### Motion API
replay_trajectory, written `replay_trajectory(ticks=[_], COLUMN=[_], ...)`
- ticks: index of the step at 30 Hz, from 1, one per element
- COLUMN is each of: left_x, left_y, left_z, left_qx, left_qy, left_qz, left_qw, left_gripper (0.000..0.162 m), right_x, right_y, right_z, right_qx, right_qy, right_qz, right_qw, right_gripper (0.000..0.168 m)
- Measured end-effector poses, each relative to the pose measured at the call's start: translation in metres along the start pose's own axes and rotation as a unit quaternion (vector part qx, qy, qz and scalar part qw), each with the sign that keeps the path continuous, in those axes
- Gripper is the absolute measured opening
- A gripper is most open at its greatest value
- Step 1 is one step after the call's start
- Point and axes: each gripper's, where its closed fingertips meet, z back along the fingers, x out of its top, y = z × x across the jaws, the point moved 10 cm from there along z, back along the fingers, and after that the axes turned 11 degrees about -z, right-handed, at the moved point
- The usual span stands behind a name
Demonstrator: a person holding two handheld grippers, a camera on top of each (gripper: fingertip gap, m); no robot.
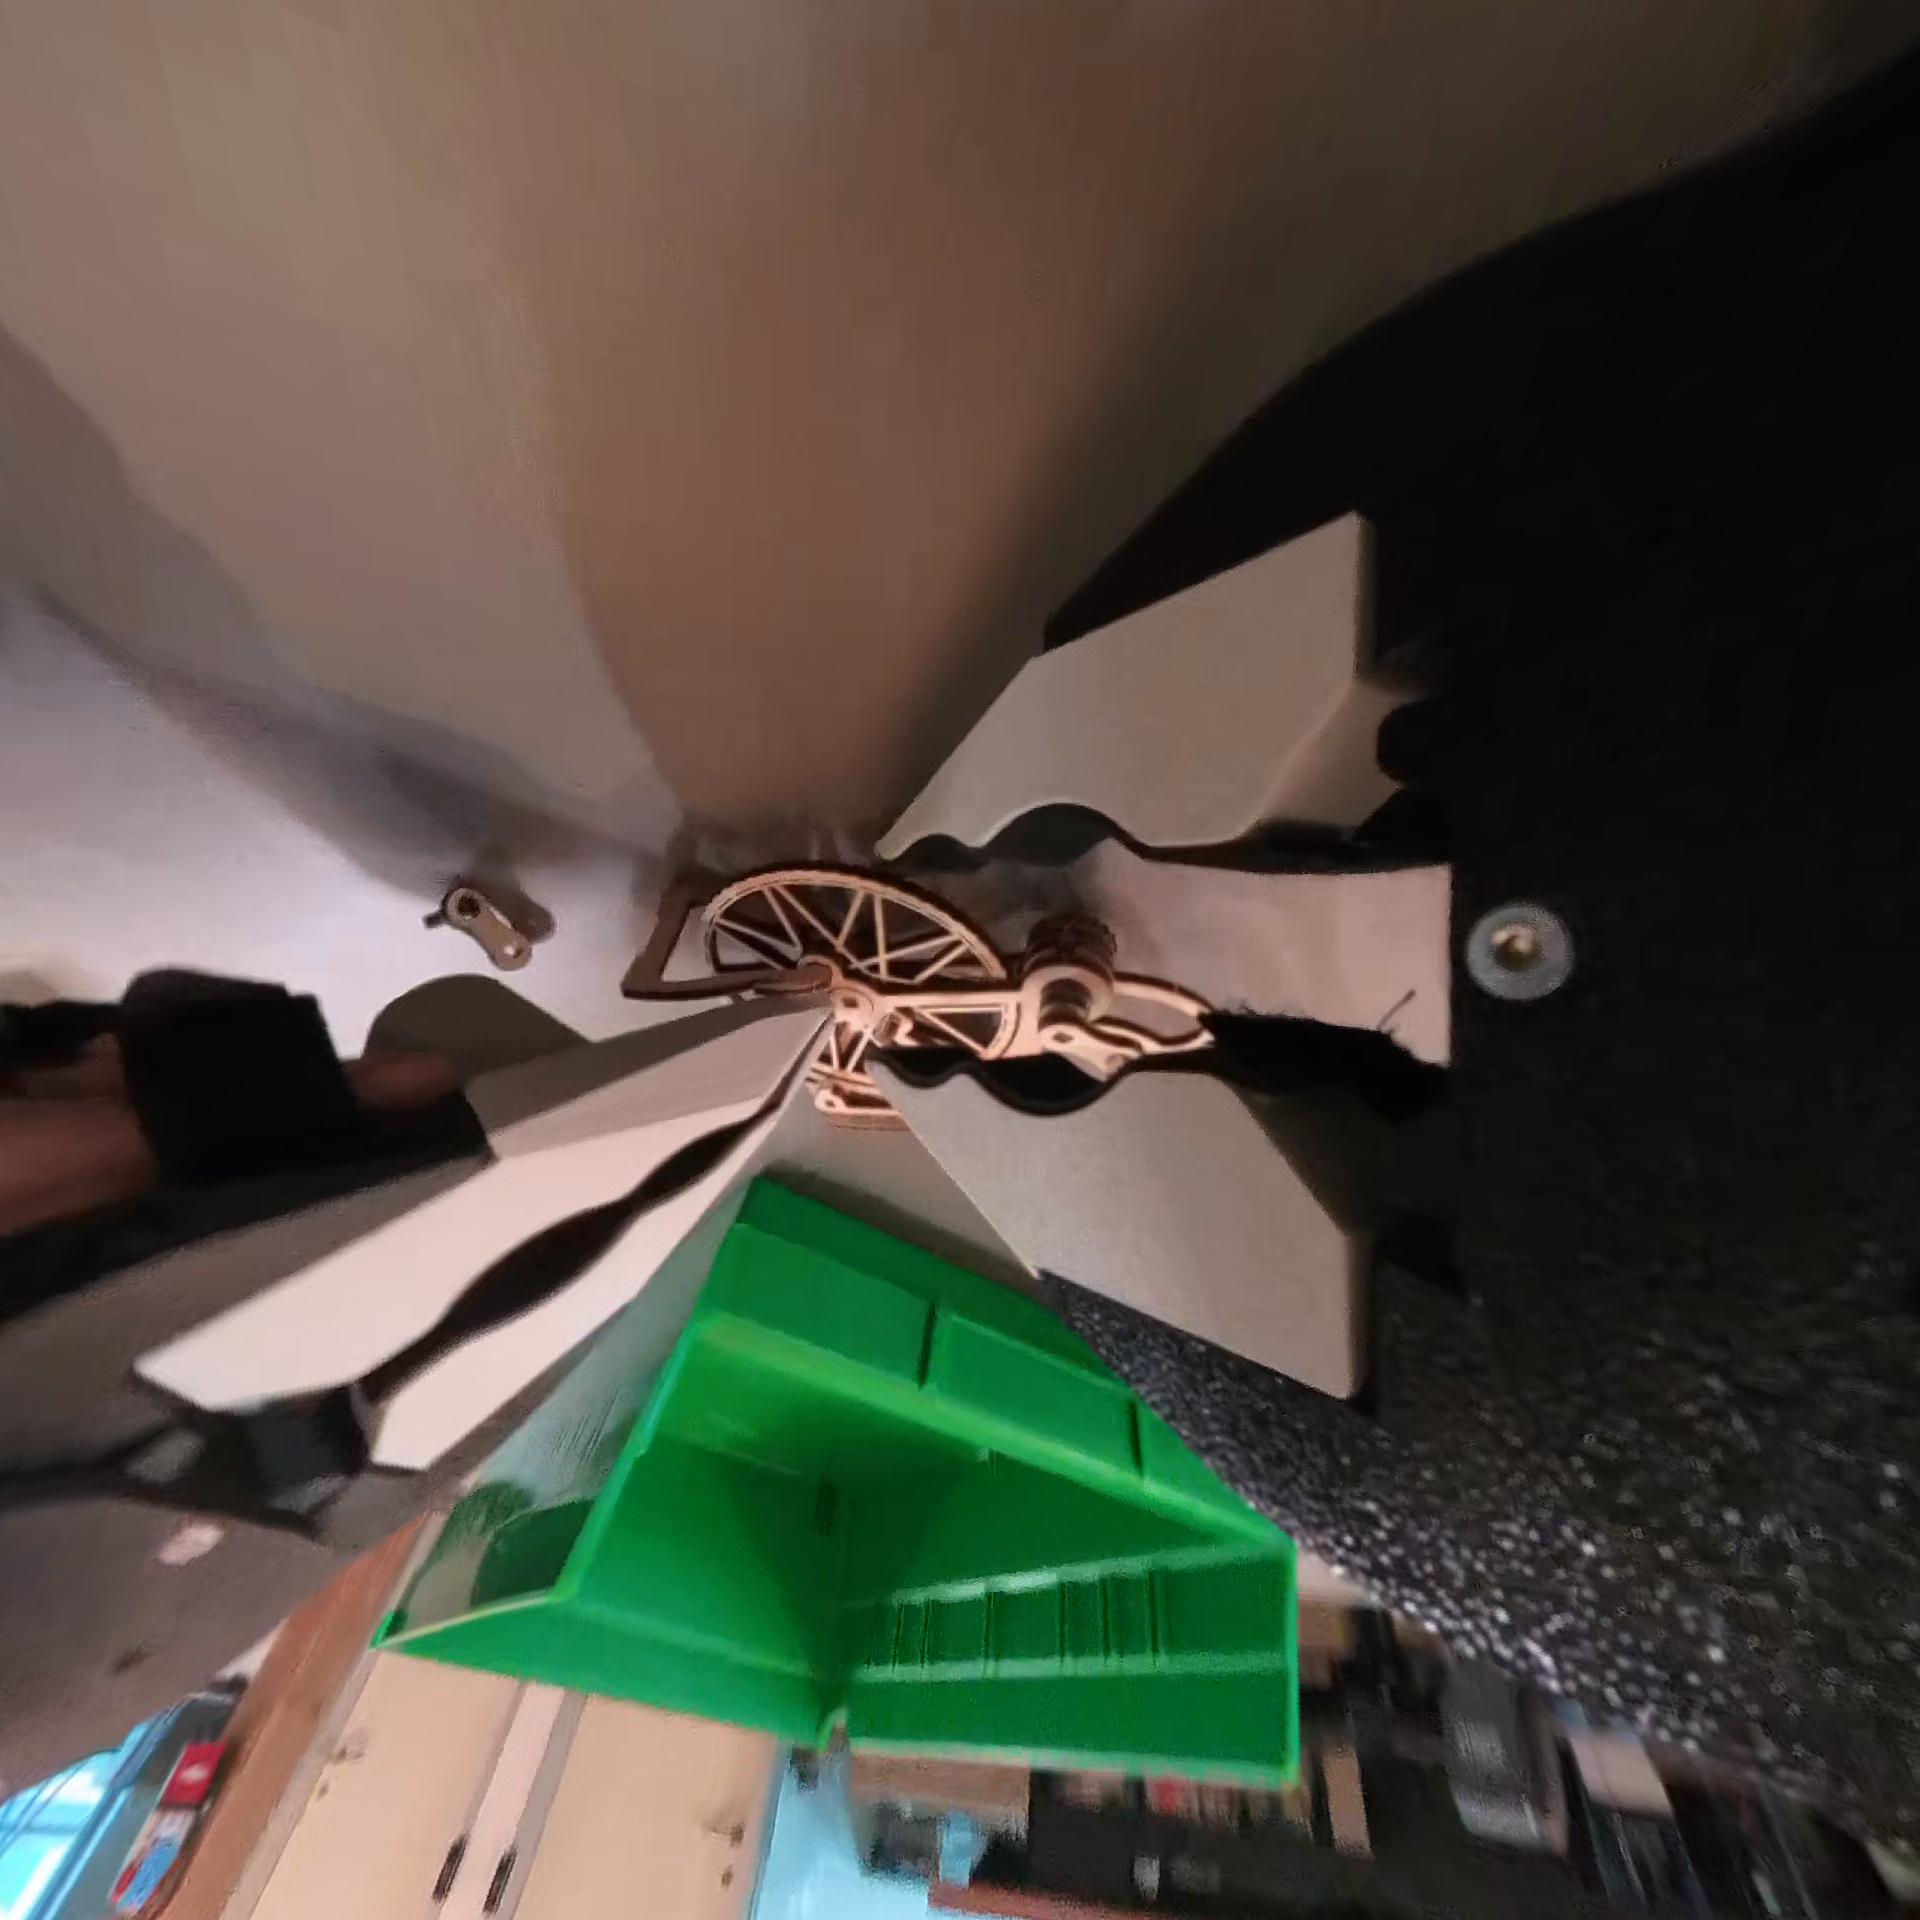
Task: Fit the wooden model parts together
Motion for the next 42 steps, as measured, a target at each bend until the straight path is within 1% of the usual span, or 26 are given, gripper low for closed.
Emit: replay_trajectory(ticks=[1, 2, 3, 4, 5, 7, 9, 14, 17, 21, 23, 24, 28, 34, 42], left_x=[-0.001, 0.0, 0.002, 0.003, 0.004, 0.003, 0.006, 0.002, 0.002, 0.003, 0.003, 0.003, 0.003, 0.002, 0.002], left_y=[0.001, 0.003, 0.005, 0.005, 0.005, 0.0, -0.001, 0.004, 0.005, 0.005, 0.006, 0.007, 0.006, 0.008, 0.008], left_z=[0.001, 0.004, 0.007, 0.009, 0.009, 0.004, 0.003, 0.001, 0.0, -0.001, -0.002, -0.002, -0.002, -0.004, -0.004], left_qx=[-0.012, -0.026, -0.031, -0.033, -0.029, -0.027, -0.018, -0.036, -0.061, -0.067, -0.056, -0.049, -0.064, -0.073, -0.077], left_qy=[-0.021, -0.047, -0.068, -0.079, -0.075, -0.039, -0.032, -0.022, -0.023, -0.017, -0.015, -0.015, -0.018, -0.022, -0.016], left_qz=[0.023, 0.045, 0.059, 0.056, 0.04, -0.004, -0.022, 0.036, 0.063, 0.057, 0.055, 0.05, 0.061, 0.1, 0.126], left_qw=[0.999, 0.998, 0.995, 0.995, 0.996, 0.999, 0.999, 0.998, 0.996, 0.996, 0.997, 0.997, 0.996, 0.992, 0.989], left_gripper=[0.035, 0.04, 0.04, 0.04, 0.04, 0.039, 0.038, 0.038, 0.034, 0.03, 0.028, 0.031, 0.023, 0.025, 0.025], right_x=[0.0, 0.0, 0.0, -0.001, -0.001, -0.001, -0.001, -0.001, -0.001, -0.001, -0.001, -0.001, 0.0, 0.0, 0.001], right_y=[0.0, 0.001, 0.0, 0.0, 0.0, 0.0, 0.0, 0.0, -0.001, -0.001, 0.0, 0.0, 0.0, 0.0, 0.003], right_z=[0.0, 0.0, 0.0, 0.0, 0.0, 0.0, 0.0, 0.0, 0.0, 0.0, 0.0, -0.001, -0.001, -0.001, -0.002], right_qx=[-0.001, -0.002, -0.002, -0.001, 0.0, 0.001, 0.002, 0.004, 0.007, 0.007, 0.008, 0.007, 0.006, 0.005, -0.013], right_qy=[0.0, 0.0, -0.001, -0.002, -0.002, -0.003, -0.003, -0.005, -0.006, -0.007, -0.008, -0.009, -0.008, -0.007, 0.005], right_qz=[0.003, 0.004, 0.004, 0.004, 0.003, 0.002, 0.001, -0.001, -0.003, -0.002, 0.0, 0.002, 0.003, 0.001, 0.0], right_qw=[1.0, 1.0, 1.0, 1.0, 1.0, 1.0, 1.0, 1.0, 1.0, 1.0, 1.0, 1.0, 1.0, 1.0, 1.0], right_gripper=[0.0, 0.0, 0.0, 0.0, 0.0, 0.0, 0.0, 0.0, 0.0, 0.0, 0.0, 0.0, 0.0, 0.0, 0.0])
